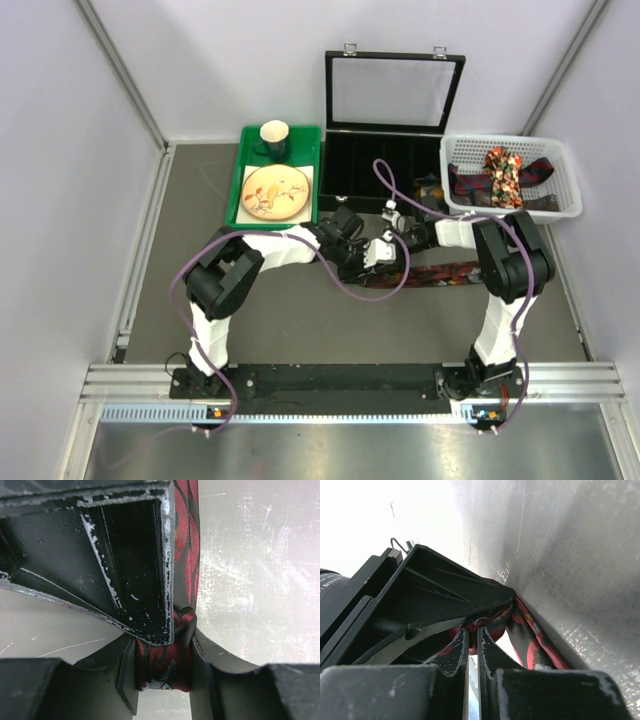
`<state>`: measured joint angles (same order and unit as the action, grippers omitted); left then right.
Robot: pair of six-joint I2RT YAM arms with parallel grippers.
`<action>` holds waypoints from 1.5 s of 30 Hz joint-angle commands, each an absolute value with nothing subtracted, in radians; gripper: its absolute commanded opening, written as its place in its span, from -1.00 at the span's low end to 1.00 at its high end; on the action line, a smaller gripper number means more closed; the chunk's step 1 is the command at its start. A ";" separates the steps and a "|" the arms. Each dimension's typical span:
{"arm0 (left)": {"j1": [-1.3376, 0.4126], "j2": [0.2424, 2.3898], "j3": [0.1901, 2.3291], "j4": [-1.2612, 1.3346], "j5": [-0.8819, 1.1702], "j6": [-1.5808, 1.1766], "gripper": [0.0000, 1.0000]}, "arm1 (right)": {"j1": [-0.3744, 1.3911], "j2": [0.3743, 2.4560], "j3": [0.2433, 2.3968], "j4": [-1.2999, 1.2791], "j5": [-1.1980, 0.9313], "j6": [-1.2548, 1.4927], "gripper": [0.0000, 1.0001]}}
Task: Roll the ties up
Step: Roll the tie at the center of the board.
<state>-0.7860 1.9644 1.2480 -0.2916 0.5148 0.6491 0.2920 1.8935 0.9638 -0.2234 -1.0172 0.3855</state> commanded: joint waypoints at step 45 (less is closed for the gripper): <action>-0.732 1.999 1.042 -0.110 0.552 0.583 -0.50 | 0.189 1.849 1.048 -0.517 -0.871 0.160 -0.42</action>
